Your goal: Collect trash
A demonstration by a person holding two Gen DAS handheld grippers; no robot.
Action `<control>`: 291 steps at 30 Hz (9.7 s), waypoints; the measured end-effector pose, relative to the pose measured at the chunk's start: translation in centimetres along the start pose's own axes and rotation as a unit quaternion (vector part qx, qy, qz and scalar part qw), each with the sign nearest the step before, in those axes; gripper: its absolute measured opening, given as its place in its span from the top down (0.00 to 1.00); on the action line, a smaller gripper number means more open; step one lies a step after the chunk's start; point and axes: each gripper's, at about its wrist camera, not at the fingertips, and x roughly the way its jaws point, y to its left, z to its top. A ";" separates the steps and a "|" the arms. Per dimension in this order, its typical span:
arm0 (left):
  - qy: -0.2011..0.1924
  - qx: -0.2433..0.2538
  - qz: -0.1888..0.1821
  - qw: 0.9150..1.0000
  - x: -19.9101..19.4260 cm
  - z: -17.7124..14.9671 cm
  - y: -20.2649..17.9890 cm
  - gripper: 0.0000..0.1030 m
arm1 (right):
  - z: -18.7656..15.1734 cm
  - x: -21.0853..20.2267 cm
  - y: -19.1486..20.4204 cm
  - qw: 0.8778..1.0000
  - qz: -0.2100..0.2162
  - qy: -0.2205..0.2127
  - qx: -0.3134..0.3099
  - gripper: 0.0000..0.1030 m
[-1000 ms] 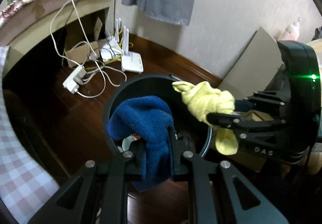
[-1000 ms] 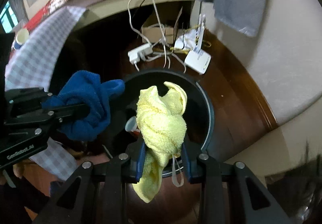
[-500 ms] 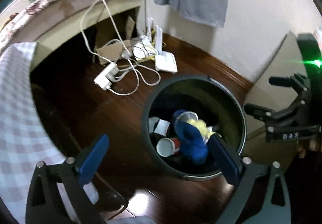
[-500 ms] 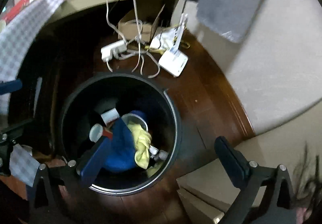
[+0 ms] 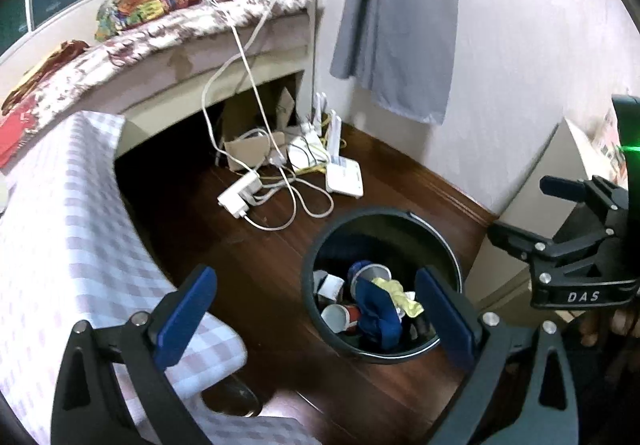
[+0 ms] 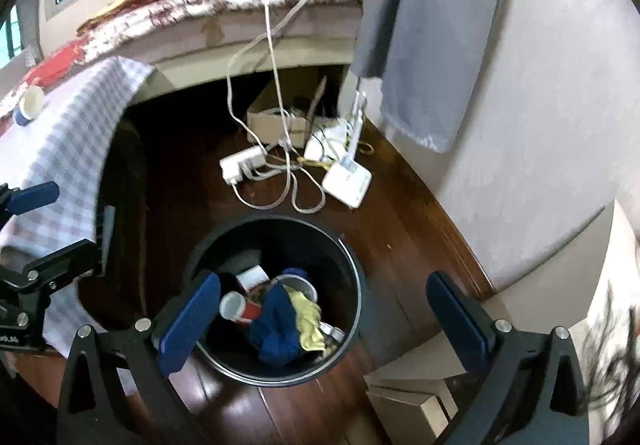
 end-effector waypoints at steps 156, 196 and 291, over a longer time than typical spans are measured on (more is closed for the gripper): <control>0.002 0.044 -0.096 0.994 1.9 0.7 -1.7 0.65 | -4.1 -2.0 0.9 0.996 0.085 -0.036 -0.008 0.97; 0.006 -0.012 0.020 1.000 0.7 -1.3 -0.6 0.01 | -4.4 0.4 -0.4 0.999 0.026 0.020 -0.001 0.00; -0.148 -0.061 0.110 0.981 -23.1 -5.9 1.2 0.01 | -2.8 -24.9 8.8 0.987 0.037 -0.157 -0.011 0.00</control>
